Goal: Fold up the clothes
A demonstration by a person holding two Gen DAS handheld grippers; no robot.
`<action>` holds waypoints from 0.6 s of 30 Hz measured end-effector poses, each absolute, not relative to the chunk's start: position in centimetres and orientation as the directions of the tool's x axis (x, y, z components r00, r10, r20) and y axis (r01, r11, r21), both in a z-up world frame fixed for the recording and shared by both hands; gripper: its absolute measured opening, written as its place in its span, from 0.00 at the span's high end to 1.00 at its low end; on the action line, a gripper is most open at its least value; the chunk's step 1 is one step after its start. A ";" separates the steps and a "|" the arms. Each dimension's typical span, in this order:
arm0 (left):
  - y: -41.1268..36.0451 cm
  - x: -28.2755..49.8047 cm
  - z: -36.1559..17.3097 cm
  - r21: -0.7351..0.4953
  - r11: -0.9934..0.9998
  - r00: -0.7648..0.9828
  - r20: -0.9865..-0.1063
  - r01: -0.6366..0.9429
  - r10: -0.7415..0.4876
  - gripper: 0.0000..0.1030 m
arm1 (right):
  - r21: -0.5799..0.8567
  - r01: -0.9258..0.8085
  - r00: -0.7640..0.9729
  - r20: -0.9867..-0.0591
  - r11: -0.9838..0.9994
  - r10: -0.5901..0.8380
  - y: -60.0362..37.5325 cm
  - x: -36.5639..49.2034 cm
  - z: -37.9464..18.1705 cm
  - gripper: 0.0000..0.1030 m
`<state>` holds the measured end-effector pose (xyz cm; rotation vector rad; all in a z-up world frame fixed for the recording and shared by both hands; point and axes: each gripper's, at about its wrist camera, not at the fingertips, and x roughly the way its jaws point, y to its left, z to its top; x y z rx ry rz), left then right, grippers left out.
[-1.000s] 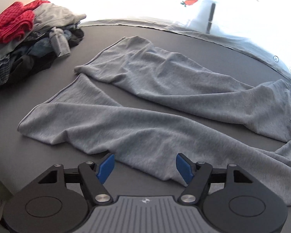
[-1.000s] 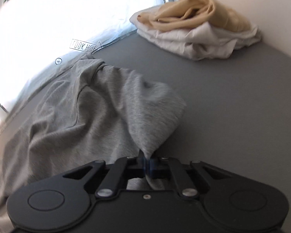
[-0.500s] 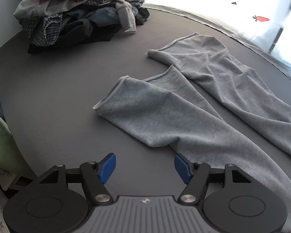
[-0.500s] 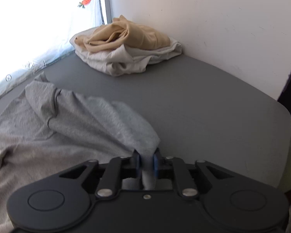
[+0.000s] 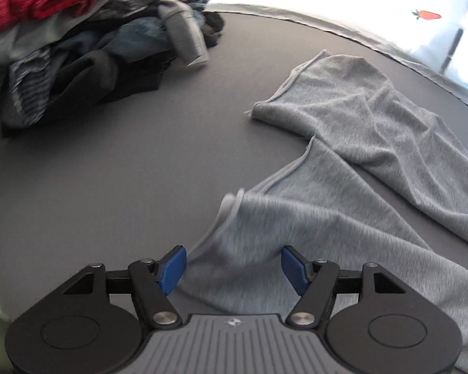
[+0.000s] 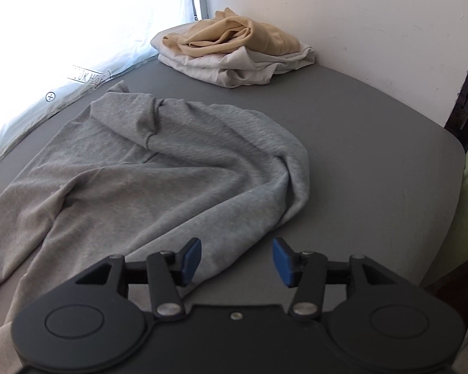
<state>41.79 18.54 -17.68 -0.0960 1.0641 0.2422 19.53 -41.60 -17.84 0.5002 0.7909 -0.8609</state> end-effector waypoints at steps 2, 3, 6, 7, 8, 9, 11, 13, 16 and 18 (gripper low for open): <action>18.9 42.2 -17.4 0.045 0.978 0.480 -0.866 -0.203 0.139 0.33 | 0.081 0.805 0.424 -0.771 0.587 -0.475 -40.9 19.8 -17.7 0.37; 18.9 42.2 -17.4 0.049 0.982 0.485 -0.864 -0.183 0.134 0.28 | 0.078 0.800 0.430 -0.766 0.595 -0.478 -40.6 19.9 -17.7 0.33; 18.7 42.3 -18.1 0.061 0.989 0.474 -0.873 -0.138 0.119 0.24 | 0.070 0.812 0.418 -0.764 0.580 -0.492 -40.1 20.3 -18.3 0.31; 18.6 42.2 -18.5 0.064 0.989 0.464 -0.878 -0.134 0.120 0.24 | 0.087 0.818 0.419 -0.767 0.568 -0.486 -40.1 20.4 -18.6 0.30; 18.4 42.1 -19.0 0.067 0.989 0.454 -0.883 -0.133 0.121 0.24 | 0.107 0.825 0.423 -0.769 0.555 -0.480 -40.1 20.3 -18.9 0.30; 18.4 42.0 -19.4 0.066 0.988 0.445 -0.887 -0.142 0.123 0.27 | 0.135 0.830 0.433 -0.766 0.541 -0.475 -40.2 20.2 -19.2 0.30; 18.3 41.5 -19.4 0.037 0.983 0.455 -0.883 -0.178 0.115 0.35 | 0.169 0.839 0.441 -0.767 0.517 -0.465 -40.5 19.9 -19.6 0.30; 17.9 41.2 -19.2 0.018 0.980 0.458 -0.882 -0.199 0.109 0.61 | 0.182 0.842 0.445 -0.766 0.509 -0.463 -41.0 19.6 -19.7 0.30; 17.0 41.1 -18.7 0.038 0.978 0.458 -0.880 -0.204 0.130 0.96 | 0.207 0.841 0.467 -0.745 0.500 -0.476 -42.1 18.9 -19.6 0.27; 16.7 40.7 -18.3 0.027 0.976 0.470 -0.873 -0.216 0.128 0.97 | 0.215 0.859 0.450 -0.750 0.465 -0.485 -43.5 18.5 -19.8 0.26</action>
